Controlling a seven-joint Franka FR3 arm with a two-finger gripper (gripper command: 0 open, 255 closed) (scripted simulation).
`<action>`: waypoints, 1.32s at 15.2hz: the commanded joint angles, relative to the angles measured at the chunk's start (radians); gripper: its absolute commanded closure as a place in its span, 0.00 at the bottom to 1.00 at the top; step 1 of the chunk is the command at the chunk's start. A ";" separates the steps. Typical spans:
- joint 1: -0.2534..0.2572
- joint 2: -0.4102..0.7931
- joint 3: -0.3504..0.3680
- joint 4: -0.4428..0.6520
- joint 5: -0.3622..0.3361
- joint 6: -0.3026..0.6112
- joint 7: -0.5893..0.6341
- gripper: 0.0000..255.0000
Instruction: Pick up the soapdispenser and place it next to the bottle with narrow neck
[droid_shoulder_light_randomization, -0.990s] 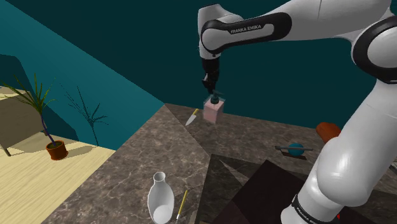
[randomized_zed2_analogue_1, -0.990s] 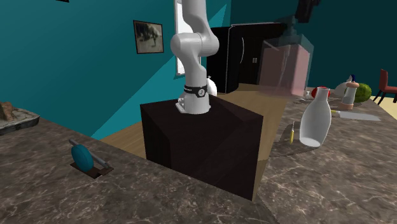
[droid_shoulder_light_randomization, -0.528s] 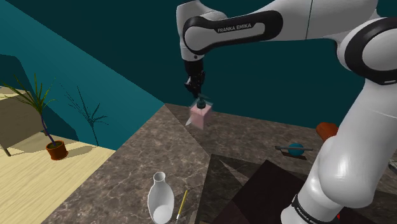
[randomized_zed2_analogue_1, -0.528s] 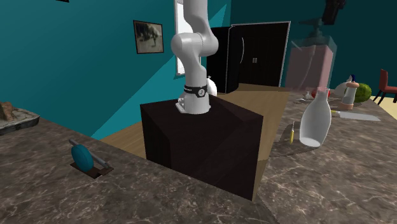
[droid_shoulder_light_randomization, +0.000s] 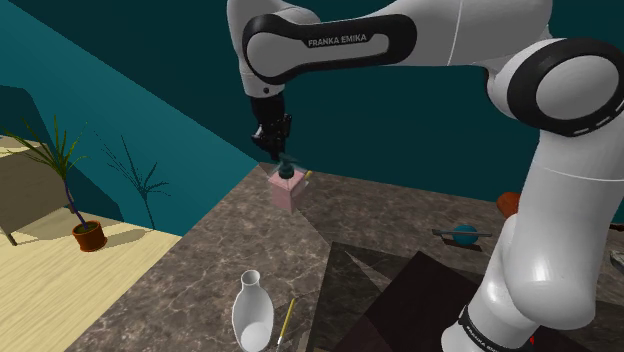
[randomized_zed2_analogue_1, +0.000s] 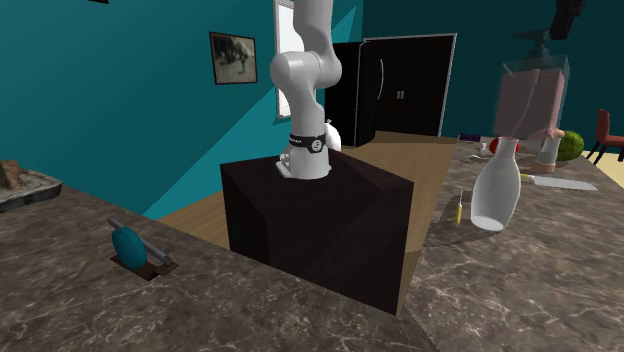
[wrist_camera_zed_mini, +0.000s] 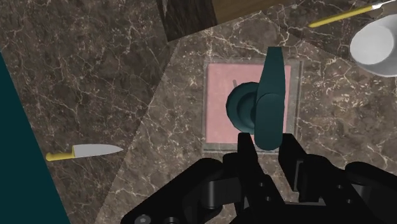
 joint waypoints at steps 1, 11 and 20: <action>0.028 0.051 0.018 0.063 -0.009 -0.022 0.043 1.00; 0.073 0.134 0.040 0.084 -0.025 0.021 0.122 1.00; 0.067 0.138 0.038 -0.031 -0.030 0.137 0.145 1.00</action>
